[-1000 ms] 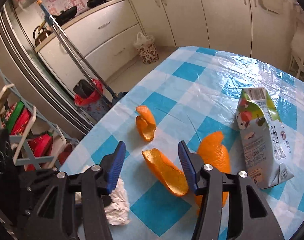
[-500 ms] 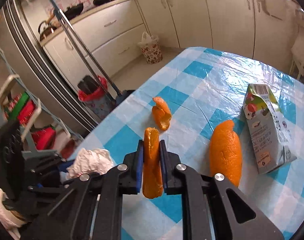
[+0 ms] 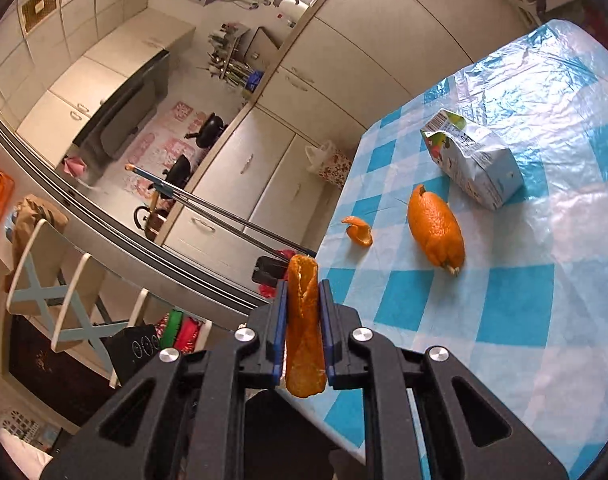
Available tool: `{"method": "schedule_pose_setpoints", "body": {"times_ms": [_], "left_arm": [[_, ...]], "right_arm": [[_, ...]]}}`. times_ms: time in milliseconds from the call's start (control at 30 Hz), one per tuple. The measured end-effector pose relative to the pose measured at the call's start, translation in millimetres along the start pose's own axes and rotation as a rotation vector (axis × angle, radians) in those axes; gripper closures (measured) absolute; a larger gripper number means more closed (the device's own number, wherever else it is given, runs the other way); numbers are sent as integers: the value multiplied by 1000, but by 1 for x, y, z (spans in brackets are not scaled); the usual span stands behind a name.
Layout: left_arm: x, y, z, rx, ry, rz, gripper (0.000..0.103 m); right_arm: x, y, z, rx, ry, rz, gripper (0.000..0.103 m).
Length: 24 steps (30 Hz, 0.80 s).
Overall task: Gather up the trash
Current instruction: 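Carry the white bag and orange peel with both grippers to the yellow basin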
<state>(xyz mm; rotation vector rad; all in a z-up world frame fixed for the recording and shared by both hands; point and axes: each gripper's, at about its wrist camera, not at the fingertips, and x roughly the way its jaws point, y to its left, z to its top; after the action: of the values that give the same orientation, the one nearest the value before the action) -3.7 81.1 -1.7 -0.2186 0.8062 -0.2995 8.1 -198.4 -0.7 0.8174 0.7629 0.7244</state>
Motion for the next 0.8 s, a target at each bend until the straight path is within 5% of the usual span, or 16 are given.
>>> {"method": "schedule_pose_setpoints", "body": {"times_ms": [800], "left_arm": [[-104, -51, -57, 124, -61, -95, 73]], "right_arm": [[-59, 30, -102, 73, -39, 124, 87]]}}
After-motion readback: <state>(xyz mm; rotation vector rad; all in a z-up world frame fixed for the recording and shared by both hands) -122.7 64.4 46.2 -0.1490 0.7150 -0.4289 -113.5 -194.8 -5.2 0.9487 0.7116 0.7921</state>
